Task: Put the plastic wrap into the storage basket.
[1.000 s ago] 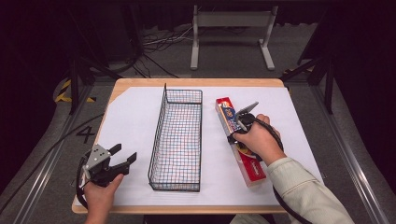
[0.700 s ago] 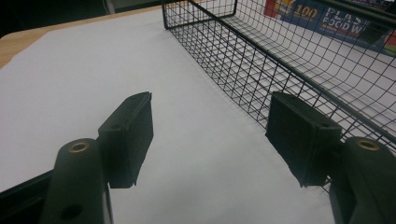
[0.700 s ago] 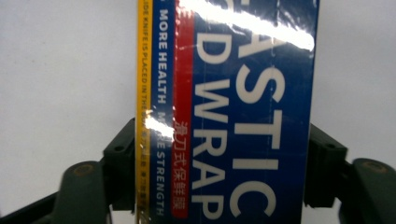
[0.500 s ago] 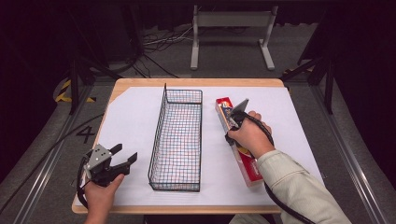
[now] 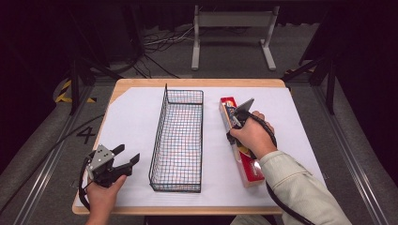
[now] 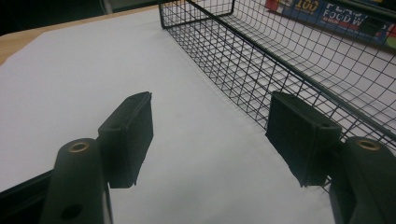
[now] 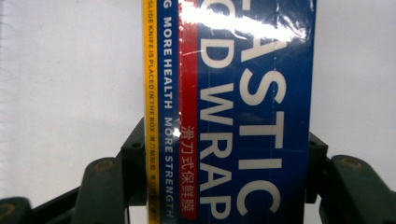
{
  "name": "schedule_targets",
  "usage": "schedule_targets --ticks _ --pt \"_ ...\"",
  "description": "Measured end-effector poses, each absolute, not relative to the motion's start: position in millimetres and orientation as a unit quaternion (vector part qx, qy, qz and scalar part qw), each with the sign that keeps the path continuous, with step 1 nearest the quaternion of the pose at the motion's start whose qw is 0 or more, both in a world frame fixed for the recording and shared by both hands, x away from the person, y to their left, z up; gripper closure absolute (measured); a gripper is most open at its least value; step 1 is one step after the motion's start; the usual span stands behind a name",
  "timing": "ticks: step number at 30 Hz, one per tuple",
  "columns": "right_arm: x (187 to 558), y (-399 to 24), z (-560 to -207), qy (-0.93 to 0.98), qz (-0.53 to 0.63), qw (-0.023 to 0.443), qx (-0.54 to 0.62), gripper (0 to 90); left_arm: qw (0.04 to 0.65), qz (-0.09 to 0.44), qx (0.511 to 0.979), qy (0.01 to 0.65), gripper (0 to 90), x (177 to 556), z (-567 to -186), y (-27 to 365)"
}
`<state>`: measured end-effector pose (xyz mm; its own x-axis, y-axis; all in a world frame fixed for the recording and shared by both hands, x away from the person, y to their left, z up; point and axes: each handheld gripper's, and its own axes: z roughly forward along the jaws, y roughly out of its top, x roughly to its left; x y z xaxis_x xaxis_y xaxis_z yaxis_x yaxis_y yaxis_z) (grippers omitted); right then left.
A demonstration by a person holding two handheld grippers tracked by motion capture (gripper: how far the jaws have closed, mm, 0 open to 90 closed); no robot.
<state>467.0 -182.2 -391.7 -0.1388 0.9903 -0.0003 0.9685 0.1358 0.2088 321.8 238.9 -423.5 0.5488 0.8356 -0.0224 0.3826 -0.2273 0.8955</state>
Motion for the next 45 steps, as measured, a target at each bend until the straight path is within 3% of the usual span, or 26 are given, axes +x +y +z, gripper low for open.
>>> schedule_targets --ticks 26,45 --pt "457.8 -176.2 -331.0 0.706 0.100 0.062 0.699 40.5 0.484 0.232 0.737 0.409 32.1 325.0 -425.3 238.5" --pt "456.8 -127.5 -297.8 0.688 0.120 0.048 0.714 40.4 0.492 0.226 0.733 0.412 32.1 325.4 -424.6 238.6"
